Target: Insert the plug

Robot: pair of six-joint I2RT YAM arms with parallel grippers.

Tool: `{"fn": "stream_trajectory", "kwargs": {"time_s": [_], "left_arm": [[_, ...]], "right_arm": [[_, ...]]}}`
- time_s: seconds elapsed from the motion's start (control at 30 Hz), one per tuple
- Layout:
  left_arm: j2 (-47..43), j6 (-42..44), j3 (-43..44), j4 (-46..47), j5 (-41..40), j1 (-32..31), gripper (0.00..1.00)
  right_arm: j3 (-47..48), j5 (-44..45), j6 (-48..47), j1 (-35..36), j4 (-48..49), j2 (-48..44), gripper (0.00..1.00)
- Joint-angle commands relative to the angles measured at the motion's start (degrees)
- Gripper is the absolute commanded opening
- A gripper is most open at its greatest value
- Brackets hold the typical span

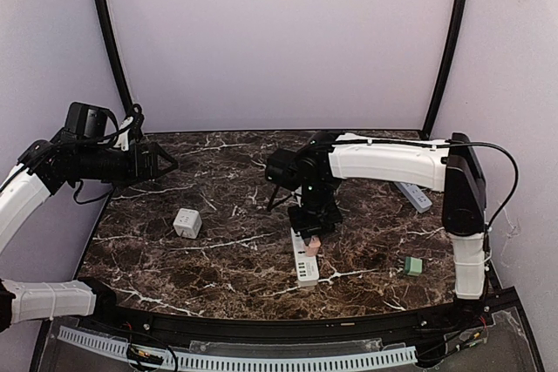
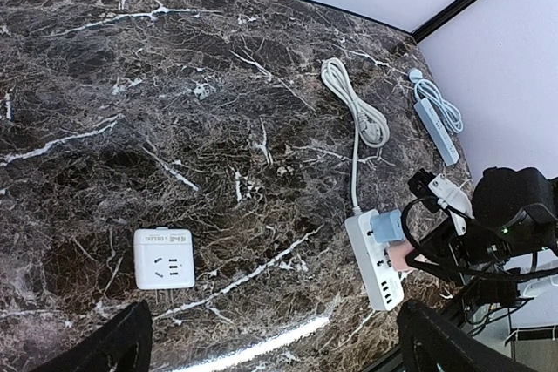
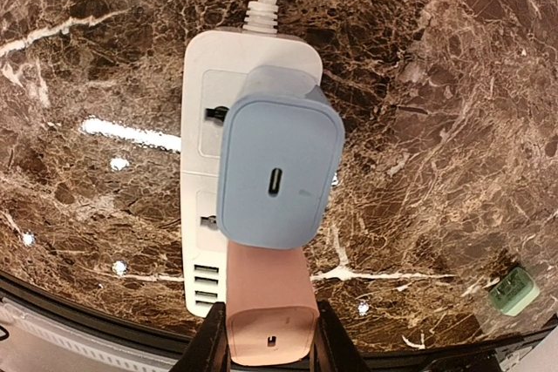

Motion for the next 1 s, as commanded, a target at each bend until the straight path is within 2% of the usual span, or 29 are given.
{"fn": "stream_trajectory", "kwargs": {"time_s": [0.0,0.2,0.97], "left_arm": [[-0.5,0.8,-0.8,-0.2,-0.5,0.4,1.00],[-0.8,0.7,-0.8,-0.4,-0.7,0.4,1.00],[-1.8,0.9,-1.0,-1.0,-0.7,0.4,1.00]], "right_arm": [[-1.0,0.8,2.6,1.2,-2.2,5.2,0.00],[-0.2,1.8,7.2,1.4,-2.4,5.1,0.00],[-0.1,0.6,5.6,3.1,-2.4,10.3,0.00]]}}
